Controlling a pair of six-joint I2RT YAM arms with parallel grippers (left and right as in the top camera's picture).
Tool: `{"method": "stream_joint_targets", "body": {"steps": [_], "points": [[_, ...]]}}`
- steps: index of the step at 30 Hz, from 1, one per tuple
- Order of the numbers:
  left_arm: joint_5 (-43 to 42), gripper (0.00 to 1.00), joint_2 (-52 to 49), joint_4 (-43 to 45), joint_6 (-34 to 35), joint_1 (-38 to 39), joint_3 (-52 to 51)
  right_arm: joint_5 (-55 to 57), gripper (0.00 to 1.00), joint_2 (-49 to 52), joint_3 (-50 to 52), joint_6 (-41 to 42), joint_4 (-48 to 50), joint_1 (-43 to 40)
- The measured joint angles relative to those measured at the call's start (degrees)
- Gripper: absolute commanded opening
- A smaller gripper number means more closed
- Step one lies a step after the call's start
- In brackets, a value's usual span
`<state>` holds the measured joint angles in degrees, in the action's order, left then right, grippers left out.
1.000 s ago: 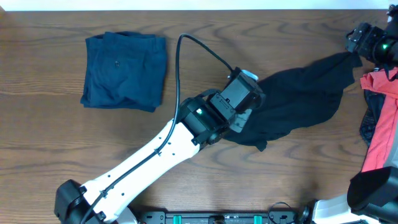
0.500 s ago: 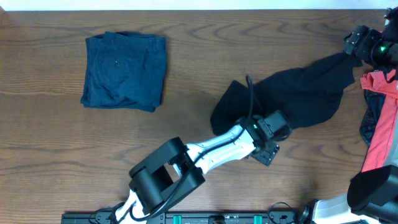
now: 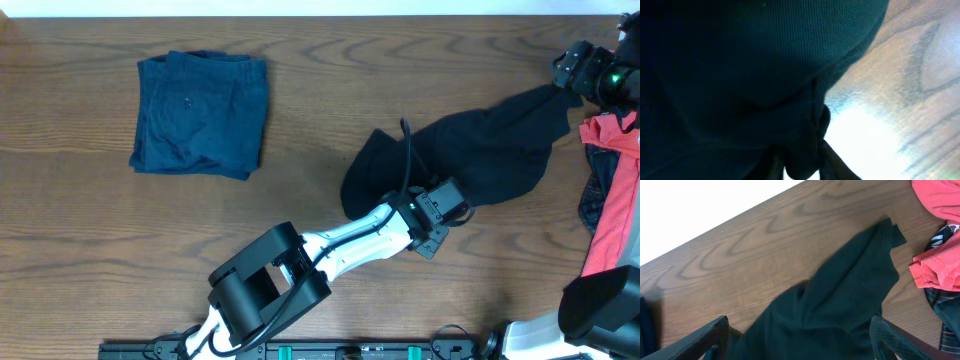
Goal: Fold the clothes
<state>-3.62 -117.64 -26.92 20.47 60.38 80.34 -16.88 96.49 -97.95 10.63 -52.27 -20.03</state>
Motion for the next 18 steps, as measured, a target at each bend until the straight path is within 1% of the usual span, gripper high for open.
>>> {"method": "stream_joint_targets", "body": {"steps": [1,2,5,10,14,18], "points": [[0.4,0.08,0.0,0.0,-0.1,0.0,0.0,0.0,0.87,0.0,0.0,0.0,0.0,0.0],[0.8,0.06,0.0,-0.1,-0.8,0.0,0.0,0.0,0.87,0.0,0.0,0.0,0.0,0.0],[1.6,0.06,0.0,-2.8,-2.4,0.0,0.2,0.0,0.87,0.0,0.0,0.0,-0.2,0.0],[6.9,0.06,1.4,-17.2,-4.2,-0.1,3.3,0.0,0.88,0.0,0.0,0.0,-0.2,0.0],[14.0,0.06,8.0,-28.1,-6.1,-0.3,6.8,0.1,0.89,0.0,0.0,0.0,-0.3,0.0],[21.9,0.06,17.3,-34.4,-7.2,-1.1,8.7,0.2,0.85,0.0,0.3,0.0,-0.7,0.0]]}}
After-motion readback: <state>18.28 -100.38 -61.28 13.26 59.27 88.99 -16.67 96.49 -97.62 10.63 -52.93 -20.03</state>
